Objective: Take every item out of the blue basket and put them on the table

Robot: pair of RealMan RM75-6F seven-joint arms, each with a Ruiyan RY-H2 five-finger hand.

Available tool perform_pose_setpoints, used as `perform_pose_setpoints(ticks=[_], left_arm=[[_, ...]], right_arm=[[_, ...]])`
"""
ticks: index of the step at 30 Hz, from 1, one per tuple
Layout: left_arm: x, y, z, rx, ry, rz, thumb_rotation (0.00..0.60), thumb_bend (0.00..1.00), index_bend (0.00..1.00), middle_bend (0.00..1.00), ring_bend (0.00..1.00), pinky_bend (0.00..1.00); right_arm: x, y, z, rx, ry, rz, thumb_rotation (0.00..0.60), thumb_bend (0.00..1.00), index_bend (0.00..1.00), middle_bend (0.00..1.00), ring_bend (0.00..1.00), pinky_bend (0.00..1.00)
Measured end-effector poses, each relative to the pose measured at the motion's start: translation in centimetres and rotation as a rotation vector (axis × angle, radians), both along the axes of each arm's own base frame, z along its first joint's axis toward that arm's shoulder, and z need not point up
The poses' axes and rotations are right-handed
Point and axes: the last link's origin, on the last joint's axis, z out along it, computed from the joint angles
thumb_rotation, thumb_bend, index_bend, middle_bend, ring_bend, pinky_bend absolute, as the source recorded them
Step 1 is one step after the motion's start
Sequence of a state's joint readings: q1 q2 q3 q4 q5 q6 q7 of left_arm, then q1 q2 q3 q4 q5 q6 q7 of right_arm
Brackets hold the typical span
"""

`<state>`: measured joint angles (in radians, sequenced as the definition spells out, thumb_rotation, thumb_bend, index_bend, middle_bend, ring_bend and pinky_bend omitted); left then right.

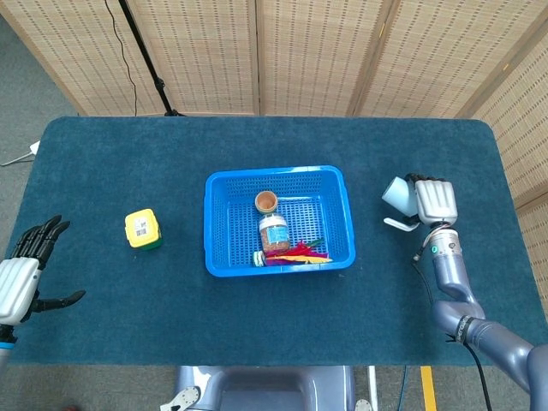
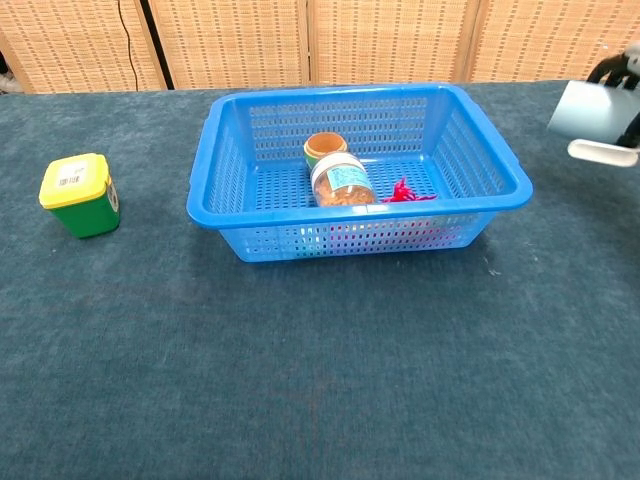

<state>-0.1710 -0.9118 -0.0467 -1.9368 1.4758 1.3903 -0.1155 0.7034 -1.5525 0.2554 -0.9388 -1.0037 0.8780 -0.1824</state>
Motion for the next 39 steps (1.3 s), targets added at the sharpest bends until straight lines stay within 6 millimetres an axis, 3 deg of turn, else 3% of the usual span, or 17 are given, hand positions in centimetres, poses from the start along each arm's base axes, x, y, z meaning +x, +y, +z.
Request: perform_pose_setpoints(ticks=[6, 13, 19, 26, 32, 39], left_arm=[[-0.1, 0.1, 0.0, -0.004, 0.000, 0.004, 0.600, 0.02, 0.00, 0.00, 0.00, 0.00], [-0.1, -0.1, 0.1, -0.004, -0.004, -0.002, 0.600, 0.02, 0.00, 0.00, 0.00, 0.00], [-0.1, -0.2, 0.3, -0.003, -0.010, -0.005, 0.600, 0.02, 0.00, 0.00, 0.00, 0.00], [-0.2, -0.1, 0.4, -0.005, -0.012, -0.003, 0.600, 0.02, 0.00, 0.00, 0.00, 0.00], [-0.4, 0.1, 0.4, -0.008, -0.013, 0.005, 0.600, 0.02, 0.00, 0.00, 0.00, 0.00], [-0.7, 0.5, 0.5, -0.010, -0.018, 0.019, 0.600, 0.02, 0.00, 0.00, 0.00, 0.00]], right_arm=[[0.2, 0.2, -1.0, 0.099, -0.022, -0.023, 0.600, 0.00, 0.00, 0.00, 0.00, 0.00], [3.5, 0.8, -0.2, 0.078, -0.039, 0.071, 0.600, 0.00, 0.00, 0.00, 0.00, 0.00], [7.8, 2.1, 0.4, 0.079, -0.110, 0.175, 0.600, 0.00, 0.00, 0.00, 0.00, 0.00], [14.8, 3.4, 0.4, 0.157, -0.317, 0.287, 0.600, 0.00, 0.01, 0.00, 0.00, 0.00], [18.8, 3.0, -1.5, 0.251, -0.345, 0.344, 0.600, 0.00, 0.03, 0.00, 0.00, 0.00], [20.1, 1.7, -4.5, 0.283, -0.282, 0.392, 0.600, 0.00, 0.05, 0.00, 0.00, 0.00]])
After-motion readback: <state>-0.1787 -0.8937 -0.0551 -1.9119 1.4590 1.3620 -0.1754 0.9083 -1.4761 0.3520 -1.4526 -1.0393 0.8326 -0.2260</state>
